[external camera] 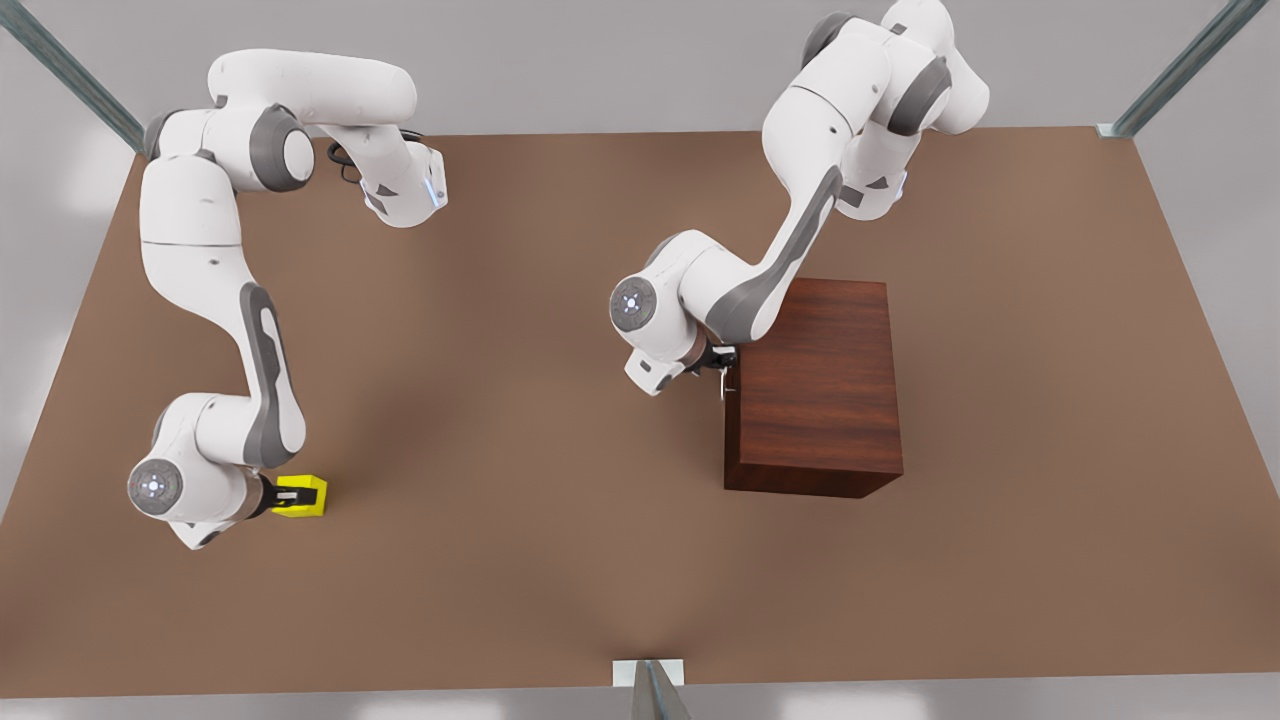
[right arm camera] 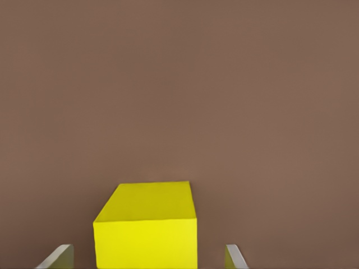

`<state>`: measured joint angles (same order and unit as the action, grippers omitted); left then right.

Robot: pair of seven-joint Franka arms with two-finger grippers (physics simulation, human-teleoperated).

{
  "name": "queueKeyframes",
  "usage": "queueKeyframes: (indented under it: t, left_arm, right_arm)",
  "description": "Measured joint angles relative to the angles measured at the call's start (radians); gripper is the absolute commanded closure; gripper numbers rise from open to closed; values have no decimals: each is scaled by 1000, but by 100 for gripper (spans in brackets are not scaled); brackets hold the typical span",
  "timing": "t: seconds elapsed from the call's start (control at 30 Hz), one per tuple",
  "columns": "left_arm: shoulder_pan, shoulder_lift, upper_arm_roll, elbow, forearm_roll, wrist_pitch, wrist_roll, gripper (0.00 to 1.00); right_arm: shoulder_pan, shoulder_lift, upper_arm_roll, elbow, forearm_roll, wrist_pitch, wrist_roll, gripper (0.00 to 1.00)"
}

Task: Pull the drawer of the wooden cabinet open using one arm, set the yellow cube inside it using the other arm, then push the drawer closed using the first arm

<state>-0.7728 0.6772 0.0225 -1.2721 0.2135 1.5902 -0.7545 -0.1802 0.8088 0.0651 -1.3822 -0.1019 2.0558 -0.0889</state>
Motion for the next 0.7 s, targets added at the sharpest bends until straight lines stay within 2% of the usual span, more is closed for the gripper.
queueKeyframes:
  t: [0.33, 0.43, 0.5, 0.63, 0.7]
  left_arm:
    - [12, 7, 0, -15, 16, 11, -16, 42]
    - [12, 12, -1, -21, 16, 17, -19, 42]
    - [11, 17, -1, -22, 16, 22, -22, 43]
    - [10, 22, -1, -22, 11, 31, -27, 45]
    - [10, 26, -2, -22, 9, 37, -29, 46]
  right_arm:
    - [-2, 17, 5, -62, 2, 41, -12, 0]
    - [-4, 20, 5, -65, 1, 64, -16, 19]
    - [-4, 21, 4, -67, 0, 76, -18, 28]
    - [-2, 21, 5, -67, -2, 91, -26, 40]
    - [2, 18, 5, -64, -3, 95, -31, 40]
